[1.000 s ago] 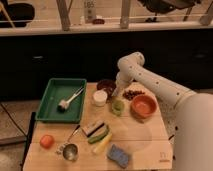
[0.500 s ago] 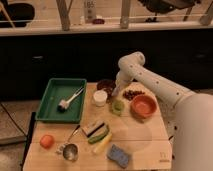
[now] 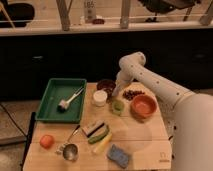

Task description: Place towel in plastic cup

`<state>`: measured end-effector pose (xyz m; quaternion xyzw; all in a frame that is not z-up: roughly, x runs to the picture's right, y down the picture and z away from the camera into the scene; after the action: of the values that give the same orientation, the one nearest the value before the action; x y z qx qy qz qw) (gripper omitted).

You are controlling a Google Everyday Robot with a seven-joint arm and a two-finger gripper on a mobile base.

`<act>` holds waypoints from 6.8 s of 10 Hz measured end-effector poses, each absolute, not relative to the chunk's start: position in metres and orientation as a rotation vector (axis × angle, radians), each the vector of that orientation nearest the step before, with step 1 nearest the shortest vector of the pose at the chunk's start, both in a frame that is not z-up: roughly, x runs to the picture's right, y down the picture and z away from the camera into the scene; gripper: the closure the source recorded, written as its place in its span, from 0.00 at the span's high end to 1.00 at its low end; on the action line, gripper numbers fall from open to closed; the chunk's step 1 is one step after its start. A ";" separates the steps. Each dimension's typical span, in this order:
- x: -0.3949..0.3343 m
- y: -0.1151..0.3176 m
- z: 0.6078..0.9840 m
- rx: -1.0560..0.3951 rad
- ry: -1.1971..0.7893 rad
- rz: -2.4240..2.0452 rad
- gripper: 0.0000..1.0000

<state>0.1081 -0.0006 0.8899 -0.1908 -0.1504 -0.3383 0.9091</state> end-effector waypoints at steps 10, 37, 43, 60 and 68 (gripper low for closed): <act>0.079 0.037 0.835 -0.553 -0.357 -0.829 0.01; 0.090 0.065 0.820 -0.644 -0.353 -0.817 0.80; 0.094 0.057 0.822 -0.653 -0.373 -0.828 0.80; 0.096 0.056 0.823 -0.657 -0.377 -0.831 0.80; 0.096 0.056 0.823 -0.657 -0.377 -0.831 0.80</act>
<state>0.0958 0.0562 0.8231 -0.3115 -0.1787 -0.3938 0.8461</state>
